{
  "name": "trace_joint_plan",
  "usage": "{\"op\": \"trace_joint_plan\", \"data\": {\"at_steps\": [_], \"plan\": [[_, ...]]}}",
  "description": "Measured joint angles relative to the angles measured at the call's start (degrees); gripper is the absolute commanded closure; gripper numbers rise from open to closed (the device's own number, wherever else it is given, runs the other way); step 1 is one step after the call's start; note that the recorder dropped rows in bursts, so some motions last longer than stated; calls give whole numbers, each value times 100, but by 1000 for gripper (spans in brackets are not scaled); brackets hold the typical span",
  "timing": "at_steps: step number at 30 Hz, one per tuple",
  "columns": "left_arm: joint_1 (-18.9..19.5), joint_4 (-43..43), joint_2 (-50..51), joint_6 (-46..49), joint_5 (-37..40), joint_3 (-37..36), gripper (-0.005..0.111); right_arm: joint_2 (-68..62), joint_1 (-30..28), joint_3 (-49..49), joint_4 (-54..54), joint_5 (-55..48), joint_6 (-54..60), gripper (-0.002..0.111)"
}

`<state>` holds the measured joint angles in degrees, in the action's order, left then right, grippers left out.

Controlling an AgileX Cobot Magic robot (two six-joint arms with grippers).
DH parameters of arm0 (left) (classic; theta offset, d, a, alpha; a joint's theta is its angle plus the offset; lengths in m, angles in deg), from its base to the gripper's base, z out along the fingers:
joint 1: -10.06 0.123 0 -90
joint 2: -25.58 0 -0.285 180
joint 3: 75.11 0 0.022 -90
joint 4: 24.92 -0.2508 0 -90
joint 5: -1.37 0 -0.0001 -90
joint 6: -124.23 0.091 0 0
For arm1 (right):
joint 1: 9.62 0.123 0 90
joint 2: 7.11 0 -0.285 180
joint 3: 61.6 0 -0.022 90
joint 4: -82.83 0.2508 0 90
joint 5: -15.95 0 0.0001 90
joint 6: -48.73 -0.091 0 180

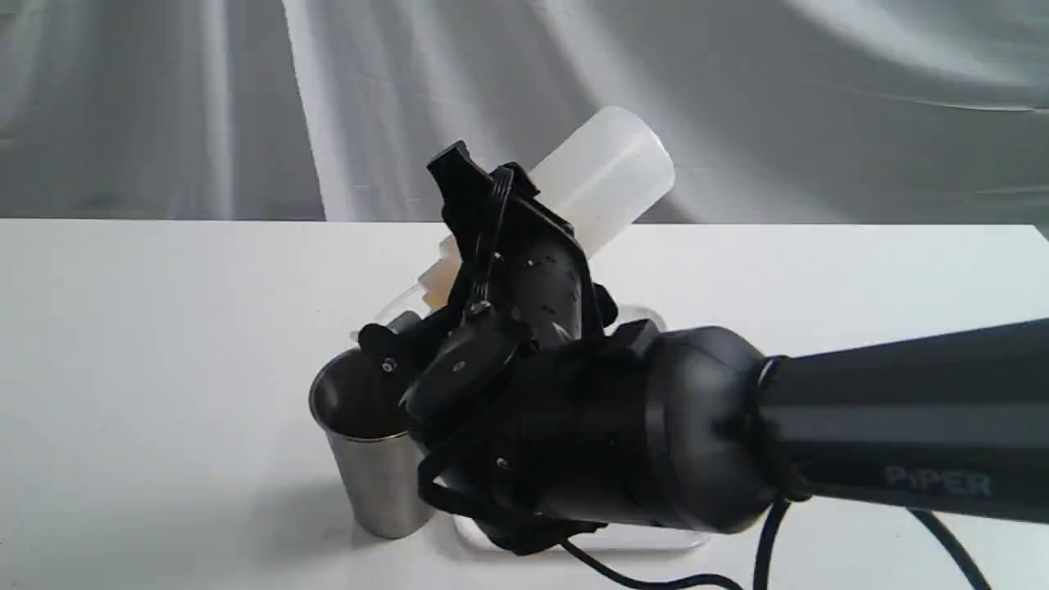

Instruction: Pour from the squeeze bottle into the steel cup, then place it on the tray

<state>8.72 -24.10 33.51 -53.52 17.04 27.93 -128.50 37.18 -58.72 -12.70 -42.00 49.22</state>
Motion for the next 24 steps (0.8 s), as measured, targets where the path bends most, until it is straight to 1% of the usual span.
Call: {"op": "trace_joint_plan", "data": {"at_steps": [8, 15, 18, 24], "plan": [[0, 0, 0, 0, 0, 0, 107, 0, 0, 0, 331, 0, -1551, 59], [0, 0, 0, 0, 0, 0, 107, 0, 0, 0, 479, 0, -3887, 59], [0, 0, 0, 0, 0, 0, 107, 0, 0, 0, 518, 0, -4580, 59], [0, 0, 0, 12, 0, 0, 107, 0, 0, 0, 530, 0, -5506, 59]]}}
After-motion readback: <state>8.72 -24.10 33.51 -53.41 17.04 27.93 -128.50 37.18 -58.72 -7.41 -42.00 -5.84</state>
